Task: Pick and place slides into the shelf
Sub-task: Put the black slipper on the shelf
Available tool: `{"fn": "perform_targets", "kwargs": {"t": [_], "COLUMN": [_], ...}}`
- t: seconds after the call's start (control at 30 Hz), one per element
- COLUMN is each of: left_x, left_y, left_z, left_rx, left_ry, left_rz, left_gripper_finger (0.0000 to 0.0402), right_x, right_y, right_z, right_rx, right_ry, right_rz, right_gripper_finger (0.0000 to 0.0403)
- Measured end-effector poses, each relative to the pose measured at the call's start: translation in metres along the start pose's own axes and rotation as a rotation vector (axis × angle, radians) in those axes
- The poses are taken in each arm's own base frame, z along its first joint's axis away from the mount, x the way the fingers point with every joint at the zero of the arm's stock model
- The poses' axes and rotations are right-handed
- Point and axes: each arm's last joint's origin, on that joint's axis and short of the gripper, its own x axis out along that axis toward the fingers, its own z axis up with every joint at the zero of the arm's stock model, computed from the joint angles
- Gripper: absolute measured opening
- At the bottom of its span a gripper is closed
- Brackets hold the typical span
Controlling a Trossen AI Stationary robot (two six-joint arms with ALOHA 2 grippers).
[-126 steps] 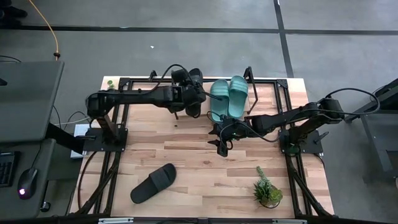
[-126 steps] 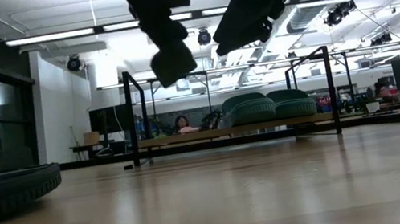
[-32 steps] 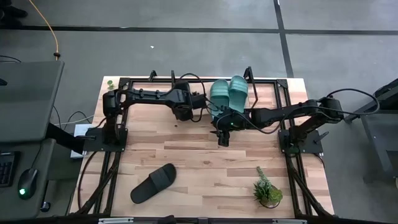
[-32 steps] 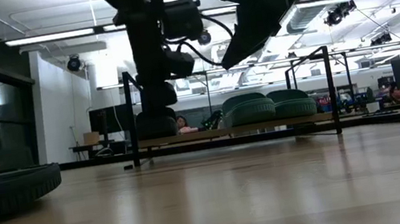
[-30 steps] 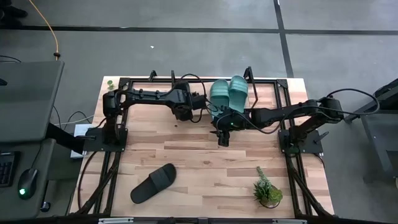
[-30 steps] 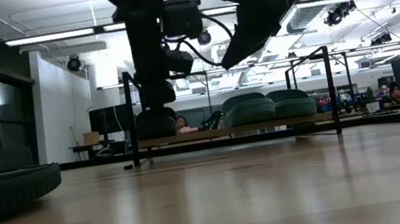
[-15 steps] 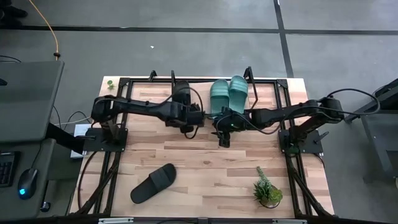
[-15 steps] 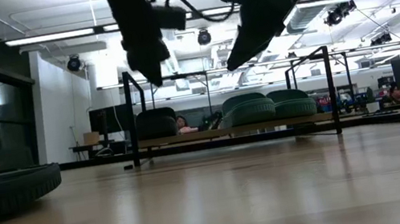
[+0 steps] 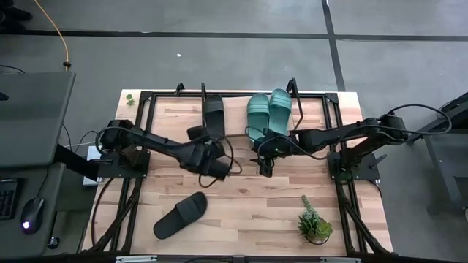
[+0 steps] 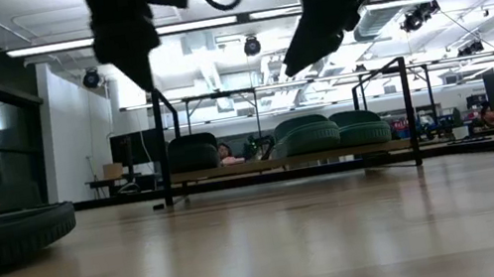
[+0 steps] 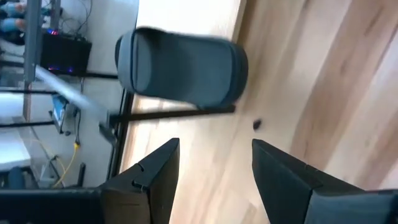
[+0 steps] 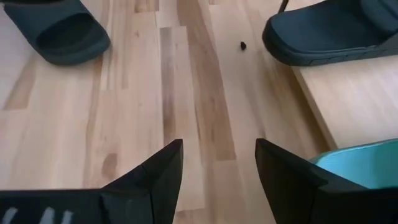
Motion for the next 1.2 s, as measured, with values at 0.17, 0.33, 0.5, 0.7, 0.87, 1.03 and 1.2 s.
{"fn": "perform_targets", "kwargs": {"t": [0.17, 0.33, 0.5, 0.7, 0.87, 1.03, 1.2], "left_x": [-0.02, -0.039, -0.057, -0.077, -0.092, -0.107, -0.121], "left_y": [-0.013, -0.03, -0.044, -0.057, -0.068, -0.078, -0.086], "left_z": [-0.019, -0.036, -0.052, -0.072, -0.089, -0.107, -0.126], "left_rx": [-0.037, -0.073, -0.122, -0.214, -0.324, -0.457, -0.589], "left_ry": [0.01, -0.031, -0.063, -0.105, -0.145, -0.179, -0.205], "left_rz": [0.032, 0.021, -0.006, -0.038, -0.083, -0.135, -0.194], "left_gripper_finger": [0.0184, 0.0184, 0.0184, 0.0184, 0.0184, 0.0184, 0.0184], "right_x": [-0.001, -0.002, -0.005, -0.009, -0.012, -0.014, -0.016], "right_y": [0.006, 0.018, 0.036, 0.057, 0.068, 0.075, 0.081], "right_z": [-0.001, -0.002, -0.003, -0.002, -0.002, -0.002, -0.004], "right_rx": [0.023, 0.026, 0.008, -0.027, -0.046, -0.057, -0.071], "right_ry": [0.001, 0.003, -0.012, -0.061, -0.091, -0.101, -0.109], "right_rz": [0.015, 0.046, 0.092, 0.152, 0.187, 0.196, 0.175], "right_gripper_finger": [0.0193, 0.0193, 0.0193, 0.0193, 0.0193, 0.0193, 0.0192]}}
